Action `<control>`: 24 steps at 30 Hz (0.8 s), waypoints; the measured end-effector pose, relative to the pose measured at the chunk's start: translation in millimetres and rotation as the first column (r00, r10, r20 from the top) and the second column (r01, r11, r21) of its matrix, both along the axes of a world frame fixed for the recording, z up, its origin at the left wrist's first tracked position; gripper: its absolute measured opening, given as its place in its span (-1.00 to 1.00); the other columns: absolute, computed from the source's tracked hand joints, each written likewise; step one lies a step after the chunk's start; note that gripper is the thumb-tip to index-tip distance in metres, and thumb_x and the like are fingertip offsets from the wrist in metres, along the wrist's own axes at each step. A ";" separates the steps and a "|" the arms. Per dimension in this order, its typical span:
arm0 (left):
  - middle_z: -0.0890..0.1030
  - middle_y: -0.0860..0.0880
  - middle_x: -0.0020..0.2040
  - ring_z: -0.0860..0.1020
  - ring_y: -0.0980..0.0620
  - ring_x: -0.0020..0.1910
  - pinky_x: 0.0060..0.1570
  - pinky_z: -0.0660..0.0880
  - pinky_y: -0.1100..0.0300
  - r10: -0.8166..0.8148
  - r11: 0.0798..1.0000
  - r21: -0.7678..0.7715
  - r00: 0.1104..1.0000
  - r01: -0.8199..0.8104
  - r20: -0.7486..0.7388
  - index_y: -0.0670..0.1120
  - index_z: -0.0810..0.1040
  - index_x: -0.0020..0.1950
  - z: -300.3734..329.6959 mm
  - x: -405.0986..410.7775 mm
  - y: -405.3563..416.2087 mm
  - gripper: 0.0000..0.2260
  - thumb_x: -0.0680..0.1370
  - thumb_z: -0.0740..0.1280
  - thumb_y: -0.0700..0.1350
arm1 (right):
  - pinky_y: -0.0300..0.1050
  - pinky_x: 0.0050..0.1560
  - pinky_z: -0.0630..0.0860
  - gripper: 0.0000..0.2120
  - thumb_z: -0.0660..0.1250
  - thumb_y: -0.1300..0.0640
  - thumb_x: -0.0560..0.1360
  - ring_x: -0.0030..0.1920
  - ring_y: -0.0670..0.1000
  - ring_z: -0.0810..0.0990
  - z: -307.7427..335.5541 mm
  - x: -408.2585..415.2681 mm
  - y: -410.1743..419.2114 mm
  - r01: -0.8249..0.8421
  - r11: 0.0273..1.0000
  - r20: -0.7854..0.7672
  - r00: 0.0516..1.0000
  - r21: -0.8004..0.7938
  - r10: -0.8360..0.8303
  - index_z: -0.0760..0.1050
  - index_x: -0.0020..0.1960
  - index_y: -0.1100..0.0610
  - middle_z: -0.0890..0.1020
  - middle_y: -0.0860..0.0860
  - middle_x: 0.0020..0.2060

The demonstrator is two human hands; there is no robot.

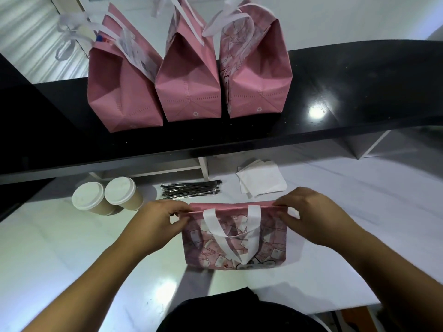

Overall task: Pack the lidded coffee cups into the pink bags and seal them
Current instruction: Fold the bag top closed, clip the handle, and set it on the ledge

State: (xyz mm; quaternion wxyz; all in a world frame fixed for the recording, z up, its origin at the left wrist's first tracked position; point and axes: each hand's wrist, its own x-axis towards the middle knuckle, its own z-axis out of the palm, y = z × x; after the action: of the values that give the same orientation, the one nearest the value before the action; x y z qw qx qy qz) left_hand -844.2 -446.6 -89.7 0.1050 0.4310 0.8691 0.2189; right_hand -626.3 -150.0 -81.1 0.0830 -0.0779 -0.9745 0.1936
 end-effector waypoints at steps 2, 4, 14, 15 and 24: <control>0.64 0.25 0.12 0.56 0.16 0.11 0.11 0.50 0.17 -0.090 0.994 -0.070 0.995 0.086 -0.048 0.20 0.62 0.30 0.0 3.6 5.3 -0.57 0.45 0.52 -0.06 | 0.00 -0.03 0.61 -0.63 0.38 -0.08 0.48 0.02 0.06 0.64 0.0 -3.0 -13.1 -0.040 0.991 0.027 0.999 0.126 0.037 0.58 0.27 -0.05 0.71 -0.07 0.03; 0.59 0.24 0.23 0.49 0.11 0.23 0.21 0.41 0.09 -0.191 0.969 -0.178 0.975 0.170 -0.111 0.27 0.47 0.42 -0.4 11.1 13.2 -0.39 0.40 0.52 -0.01 | 0.04 0.08 0.56 -0.41 0.47 -0.05 0.36 0.09 0.07 0.61 -0.5 -8.8 -31.3 -0.109 0.965 0.136 0.988 0.240 0.077 0.49 0.38 -0.06 0.67 -0.08 0.11; 0.68 0.27 0.05 0.58 0.19 0.06 0.04 0.56 0.14 -0.132 0.982 0.144 0.990 0.124 0.043 0.27 0.63 0.24 -2.1 27.4 26.1 -0.65 0.52 0.46 -0.08 | -0.01 -0.13 0.62 -0.62 0.30 0.19 0.35 -0.06 0.09 0.65 11.1 -15.9 -38.7 -0.080 0.996 0.062 0.995 0.027 0.078 0.71 0.10 0.02 0.74 -0.03 -0.08; 0.67 0.32 0.05 0.58 0.25 0.06 0.05 0.57 0.14 -0.101 0.983 0.160 0.990 0.084 0.100 0.36 0.58 0.24 -0.2 27.5 27.8 -0.59 0.55 0.46 -0.11 | 0.00 -0.14 0.61 -0.64 0.26 0.19 0.39 -0.05 0.07 0.64 12.0 -15.3 -37.7 -0.055 0.998 0.076 0.996 -0.025 0.056 0.71 0.08 0.02 0.73 -0.03 -0.08; 0.71 0.19 -0.14 0.66 0.15 -0.13 -0.14 0.62 0.00 -0.038 0.955 0.295 0.967 -0.040 0.253 0.12 0.70 -0.02 30.0 20.4 68.7 -0.82 0.58 0.33 0.14 | -0.03 -0.20 0.58 -0.88 0.34 0.10 0.54 -0.21 -0.05 0.60 73.4 -5.1 -12.4 0.125 0.989 0.208 0.972 -0.083 -0.105 0.66 -0.08 -0.01 0.69 -0.10 -0.19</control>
State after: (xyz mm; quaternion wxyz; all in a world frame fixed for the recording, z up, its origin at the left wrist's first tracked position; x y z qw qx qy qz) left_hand -823.8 -377.9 -59.7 0.1497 0.4096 0.8056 0.4010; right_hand -631.4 -162.4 -7.8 -0.0095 -0.1576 -0.9612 0.2261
